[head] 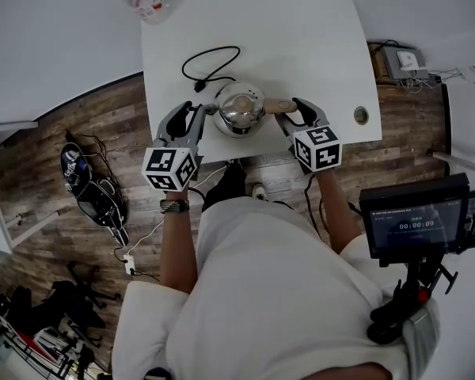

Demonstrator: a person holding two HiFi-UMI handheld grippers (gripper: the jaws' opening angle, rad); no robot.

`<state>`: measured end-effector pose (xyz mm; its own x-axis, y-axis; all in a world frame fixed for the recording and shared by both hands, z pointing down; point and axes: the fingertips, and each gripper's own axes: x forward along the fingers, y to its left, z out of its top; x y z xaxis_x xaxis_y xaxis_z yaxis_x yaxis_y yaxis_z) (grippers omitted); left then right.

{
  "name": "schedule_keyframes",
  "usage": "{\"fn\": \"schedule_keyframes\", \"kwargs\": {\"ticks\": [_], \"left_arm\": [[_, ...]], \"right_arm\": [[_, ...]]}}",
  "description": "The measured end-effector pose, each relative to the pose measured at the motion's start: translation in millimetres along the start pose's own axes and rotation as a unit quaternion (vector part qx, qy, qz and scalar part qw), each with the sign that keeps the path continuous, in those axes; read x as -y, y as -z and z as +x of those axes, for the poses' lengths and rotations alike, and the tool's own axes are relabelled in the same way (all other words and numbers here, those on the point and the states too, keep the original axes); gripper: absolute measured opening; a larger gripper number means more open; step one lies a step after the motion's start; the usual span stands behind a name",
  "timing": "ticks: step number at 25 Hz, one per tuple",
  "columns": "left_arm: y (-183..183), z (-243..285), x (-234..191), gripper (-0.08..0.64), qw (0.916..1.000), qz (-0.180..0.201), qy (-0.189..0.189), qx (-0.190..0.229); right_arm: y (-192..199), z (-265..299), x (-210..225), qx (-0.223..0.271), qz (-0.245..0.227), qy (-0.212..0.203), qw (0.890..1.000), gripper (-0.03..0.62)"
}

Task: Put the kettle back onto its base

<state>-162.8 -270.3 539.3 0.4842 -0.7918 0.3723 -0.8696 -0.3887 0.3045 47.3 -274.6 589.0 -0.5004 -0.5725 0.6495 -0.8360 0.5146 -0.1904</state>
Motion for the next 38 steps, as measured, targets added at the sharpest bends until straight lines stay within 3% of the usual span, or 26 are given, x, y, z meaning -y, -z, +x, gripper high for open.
{"fn": "schedule_keyframes", "kwargs": {"ticks": [7,12,18,21,26,31,38], "left_arm": [[-6.3,-12.5,0.8,0.109,0.9999,0.014,0.003,0.005],[-21.4,-16.3,1.5,0.107,0.9992,0.039,0.001,0.009],[-55.1,-20.5,17.0,0.104,0.9962,0.081,0.017,0.027],[-74.6,-22.9,31.2,0.064,0.9928,0.107,0.03,0.043],[-110.1,-36.6,48.3,0.008,0.9891,0.125,0.023,0.075],[-143.3,-52.0,58.0,0.006,0.9843,0.141,0.018,0.105],[-181.4,-79.5,79.4,0.006,0.9757,0.164,0.017,0.144]], "right_arm": [[-4.3,-17.8,-1.9,0.025,0.027,-0.004,0.999,0.235],[-14.9,-34.1,-3.7,0.034,-0.016,0.0,0.999,0.235],[-62.8,-62.0,-4.7,0.098,-0.027,0.009,0.995,0.191],[-90.8,-73.8,-11.0,0.132,-0.043,0.012,0.99,0.11],[-128.8,-97.2,-26.2,0.179,-0.07,0.005,0.981,0.103],[-164.7,-120.5,-37.3,0.224,-0.096,0.017,0.97,0.017],[-204.5,-159.4,-57.1,0.278,-0.123,0.028,0.952,0.002]]}}
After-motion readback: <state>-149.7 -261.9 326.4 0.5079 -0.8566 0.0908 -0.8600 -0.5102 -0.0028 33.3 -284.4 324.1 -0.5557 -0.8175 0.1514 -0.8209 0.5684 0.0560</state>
